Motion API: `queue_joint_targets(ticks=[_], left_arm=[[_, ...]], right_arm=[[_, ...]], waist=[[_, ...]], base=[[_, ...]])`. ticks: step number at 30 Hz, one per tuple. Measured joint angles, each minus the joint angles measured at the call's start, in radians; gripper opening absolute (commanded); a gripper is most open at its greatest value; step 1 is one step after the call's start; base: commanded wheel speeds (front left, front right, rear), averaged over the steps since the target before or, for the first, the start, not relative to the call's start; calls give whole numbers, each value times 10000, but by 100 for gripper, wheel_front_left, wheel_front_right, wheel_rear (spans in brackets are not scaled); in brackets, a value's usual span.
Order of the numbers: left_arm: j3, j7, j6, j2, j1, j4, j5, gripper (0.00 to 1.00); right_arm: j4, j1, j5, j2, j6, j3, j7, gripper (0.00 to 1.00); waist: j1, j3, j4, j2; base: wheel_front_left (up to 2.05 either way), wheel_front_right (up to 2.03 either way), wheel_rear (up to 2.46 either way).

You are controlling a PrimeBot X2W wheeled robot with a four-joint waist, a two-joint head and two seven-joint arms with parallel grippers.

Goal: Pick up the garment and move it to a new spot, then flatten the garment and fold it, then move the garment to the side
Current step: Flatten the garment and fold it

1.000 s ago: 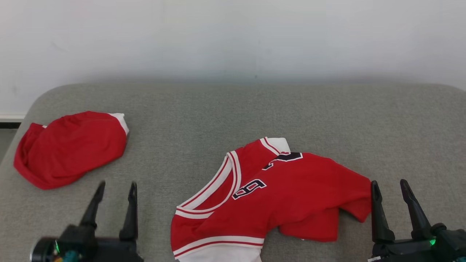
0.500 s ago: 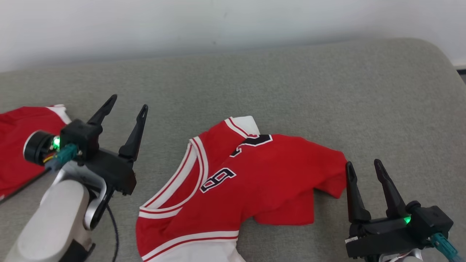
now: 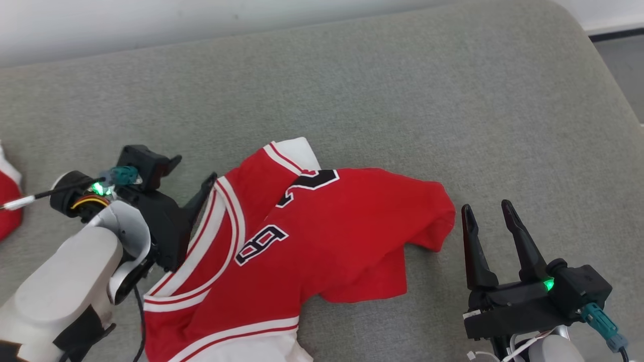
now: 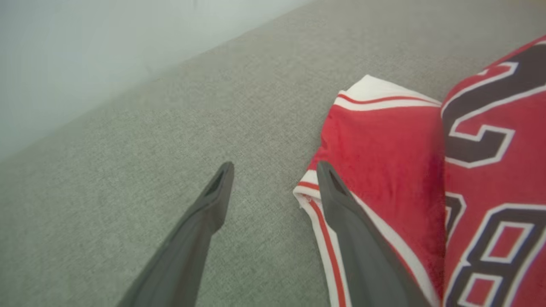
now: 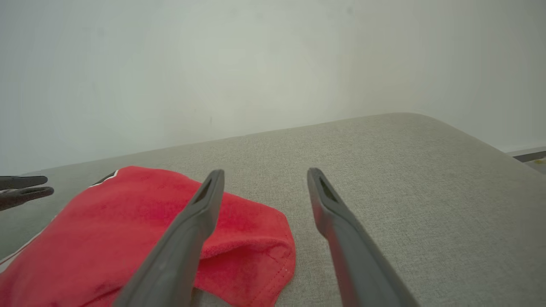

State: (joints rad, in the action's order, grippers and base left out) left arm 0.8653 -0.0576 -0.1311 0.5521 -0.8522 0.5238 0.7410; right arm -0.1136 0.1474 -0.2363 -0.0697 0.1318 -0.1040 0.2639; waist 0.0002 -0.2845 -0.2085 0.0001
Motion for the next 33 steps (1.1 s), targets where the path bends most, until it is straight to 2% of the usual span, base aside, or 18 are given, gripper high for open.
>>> queue_joint_targets(ticks=[7,19,20,21,22,28,33], left_arm=[[1492,-79,0,359,-652,426,899,100],[3398,-236,0,201,-1427,1177,2092,100],[3519,-242,0,201,-1468,1233,2107,46],[3605,-244,0,196,-1507,1283,2157,20],[3689,-245,-2,190,-1530,1323,2209,0],[3973,88,-10,155,-1655,1310,2311,0],[3937,1231,-10,309,-2587,1764,2330,0]], right_arm=[[-12,155,6,17,0,-29,0,100],[-52,300,36,54,0,-100,0,100],[-61,300,36,59,0,-98,0,100],[-61,299,36,67,0,-92,0,100],[-61,299,36,69,0,-82,0,100],[-44,295,67,75,0,-13,0,100],[-2,281,102,59,0,61,0,100]], waist=[[-1,-256,-244,0],[-2,-428,-512,0],[-2,-416,-523,0],[-3,-406,-533,0],[-3,-396,-542,-1],[-2,-332,-508,-1],[-2,-252,-408,-1]], base=[[0,0,0],[0,0,0],[0,0,0],[0,0,0],[0,0,0],[0,0,0],[0,0,0]])
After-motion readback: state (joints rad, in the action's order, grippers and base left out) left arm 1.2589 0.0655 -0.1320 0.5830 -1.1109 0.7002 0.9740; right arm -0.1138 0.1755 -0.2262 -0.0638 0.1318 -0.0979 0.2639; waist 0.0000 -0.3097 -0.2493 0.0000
